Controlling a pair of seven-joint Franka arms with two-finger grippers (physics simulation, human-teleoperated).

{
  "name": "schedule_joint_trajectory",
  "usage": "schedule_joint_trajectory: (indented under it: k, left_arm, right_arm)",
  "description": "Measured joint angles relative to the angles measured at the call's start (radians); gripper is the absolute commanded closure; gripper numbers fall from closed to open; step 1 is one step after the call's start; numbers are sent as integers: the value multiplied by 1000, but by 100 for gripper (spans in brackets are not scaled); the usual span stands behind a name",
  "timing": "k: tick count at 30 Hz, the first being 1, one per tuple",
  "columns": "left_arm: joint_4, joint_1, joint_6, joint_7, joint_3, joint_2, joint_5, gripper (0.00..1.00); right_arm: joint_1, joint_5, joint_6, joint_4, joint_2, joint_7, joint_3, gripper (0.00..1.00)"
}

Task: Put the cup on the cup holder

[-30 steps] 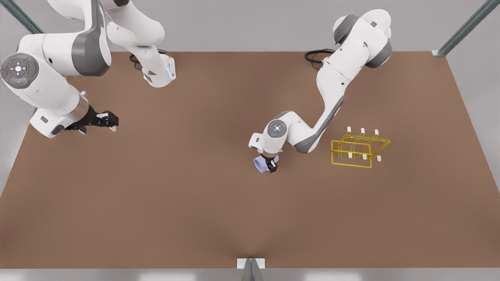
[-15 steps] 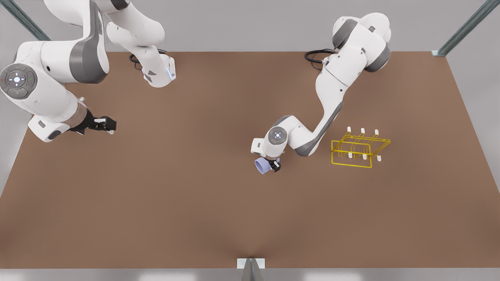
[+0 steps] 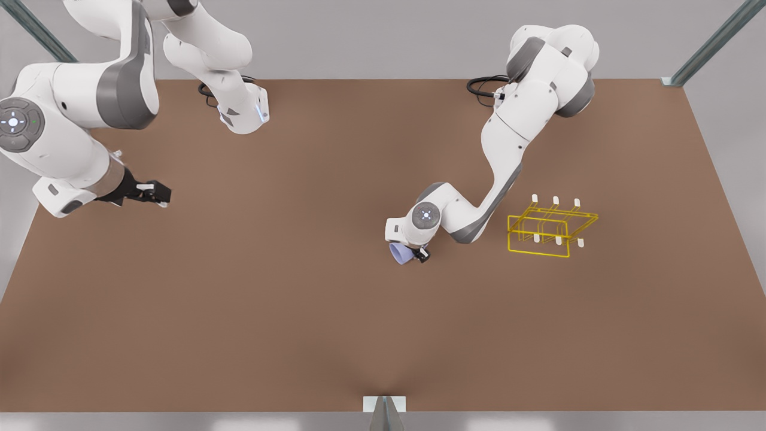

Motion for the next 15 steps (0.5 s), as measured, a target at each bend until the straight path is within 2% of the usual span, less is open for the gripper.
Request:
schedule_joint_trajectory:
  k: [2,11,15]
  left_arm:
    - [0,1,1,-8,0,0,1,15]
    - [15,0,-9,-36,0,-10,5,15]
    - [141,-3,-215,-33,0,-26,113,15]
  right_arm:
    - [-32,-1,18,0,11,1,0,0]
    - [-72,-2,95,-1,29,7,0,0]
    - [-63,-25,112,-2,31,9,2,0]
